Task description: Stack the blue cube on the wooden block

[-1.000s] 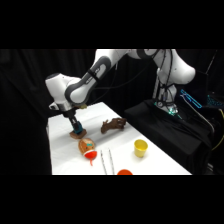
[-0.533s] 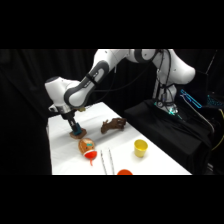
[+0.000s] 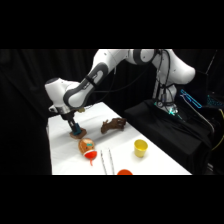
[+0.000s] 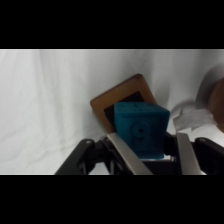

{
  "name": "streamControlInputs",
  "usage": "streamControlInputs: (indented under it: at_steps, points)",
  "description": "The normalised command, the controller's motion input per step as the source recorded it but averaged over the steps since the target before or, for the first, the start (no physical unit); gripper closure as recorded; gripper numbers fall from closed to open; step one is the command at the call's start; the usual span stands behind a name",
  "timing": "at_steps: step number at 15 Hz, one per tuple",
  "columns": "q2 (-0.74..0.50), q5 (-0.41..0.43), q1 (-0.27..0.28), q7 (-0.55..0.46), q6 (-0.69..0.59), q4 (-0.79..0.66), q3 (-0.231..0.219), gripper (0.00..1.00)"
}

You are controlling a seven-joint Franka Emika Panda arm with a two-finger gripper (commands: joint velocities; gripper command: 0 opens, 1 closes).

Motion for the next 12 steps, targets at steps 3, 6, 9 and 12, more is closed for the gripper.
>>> streamControlInputs:
  at_steps: [3, 6, 9, 12]
  points:
    - [0.06, 0.060, -0.016, 0.00, -0.05, 0.16, -0.023, 0.71]
    - [0.04, 0.065, -0.016, -0.01, -0.07, 0.13, -0.014, 0.71]
    - [0.03, 0.066, -0.013, -0.02, -0.07, 0.09, -0.010, 0.20]
    - [-0.02, 0.069, -0.010, -0.03, -0.11, 0.02, -0.002, 0.09]
